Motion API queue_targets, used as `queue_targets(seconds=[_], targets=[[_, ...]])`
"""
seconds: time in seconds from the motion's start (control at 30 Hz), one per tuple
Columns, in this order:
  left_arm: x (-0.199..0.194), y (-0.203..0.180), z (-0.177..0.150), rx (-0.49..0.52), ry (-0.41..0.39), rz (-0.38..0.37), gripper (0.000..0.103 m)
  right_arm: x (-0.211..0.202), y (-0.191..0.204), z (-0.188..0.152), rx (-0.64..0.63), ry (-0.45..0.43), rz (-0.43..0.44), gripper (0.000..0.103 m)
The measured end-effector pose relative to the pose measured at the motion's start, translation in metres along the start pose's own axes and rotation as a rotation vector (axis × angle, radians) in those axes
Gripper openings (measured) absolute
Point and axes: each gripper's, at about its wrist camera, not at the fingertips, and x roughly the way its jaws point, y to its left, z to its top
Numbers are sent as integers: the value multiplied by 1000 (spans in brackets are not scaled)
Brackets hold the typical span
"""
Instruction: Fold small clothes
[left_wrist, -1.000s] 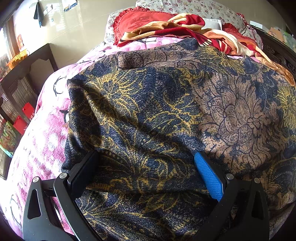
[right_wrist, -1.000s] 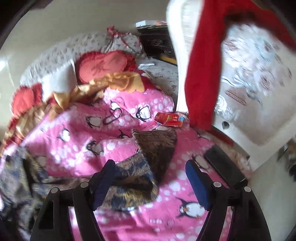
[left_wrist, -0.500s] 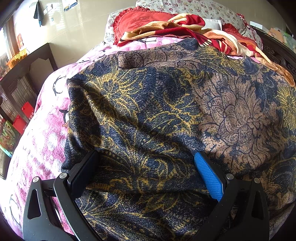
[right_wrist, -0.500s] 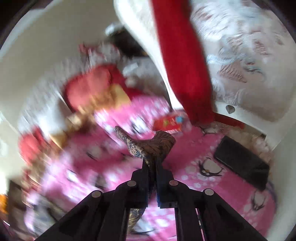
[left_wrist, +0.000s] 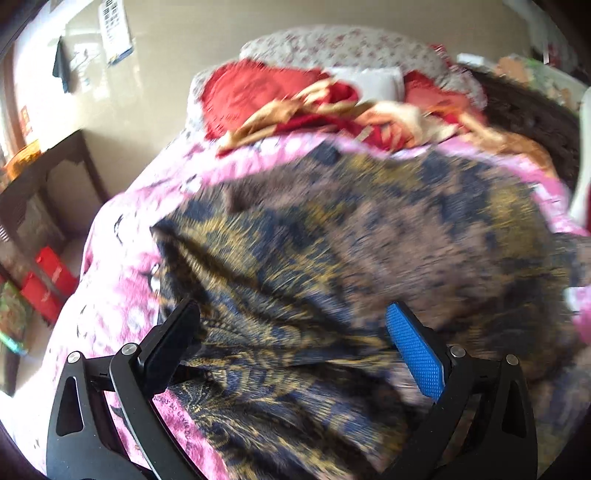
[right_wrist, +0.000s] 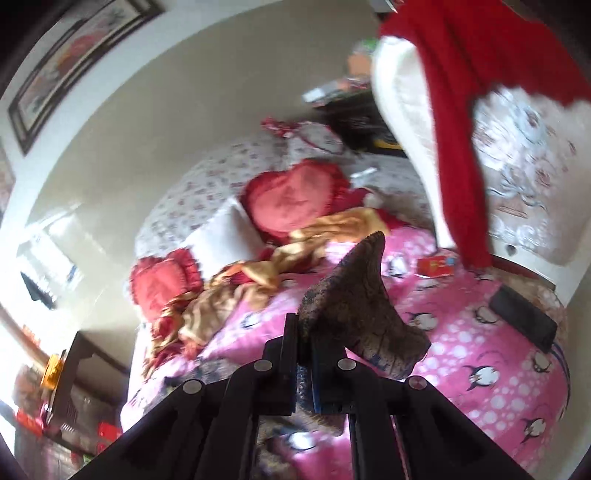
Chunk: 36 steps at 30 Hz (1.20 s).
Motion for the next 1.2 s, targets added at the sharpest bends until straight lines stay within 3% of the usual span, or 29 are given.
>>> queue_targets(seconds=[0.1,0.23,0.3,0.47,0.57,0.73,0.83,0.97,1.1,1.2], targets=[[-28,-9,11,-6,-57,-174,102,-11,24,-9,-40,-6,41,5],[-54,-42,28,81,-104,-390,102,-21,62,-13,-100,-12,84,5],[-64,-59,31,117,-121,-455,102,-25,77,-11,-115,-25,119,5],[-61,-115,36,170,-77,-602,102,-39,107,-9,-167,-48,187,5],[-43,-149,38,173,-9,-626,102,-47,119,-12,-188,-56,223,5],[-4,-185,55,99,60,-579,102,-57,136,-28,-218,-27,304,5],[10,-176,70,41,83,-556,100,-53,161,-42,-279,14,369,5],[14,-114,80,-67,77,-507,100,-26,198,-60,-342,63,459,5],[9,-33,75,-105,37,-355,100,26,234,-87,-390,142,492,5],[2,28,67,-136,11,-220,100,86,266,-130,-409,225,487,5]])
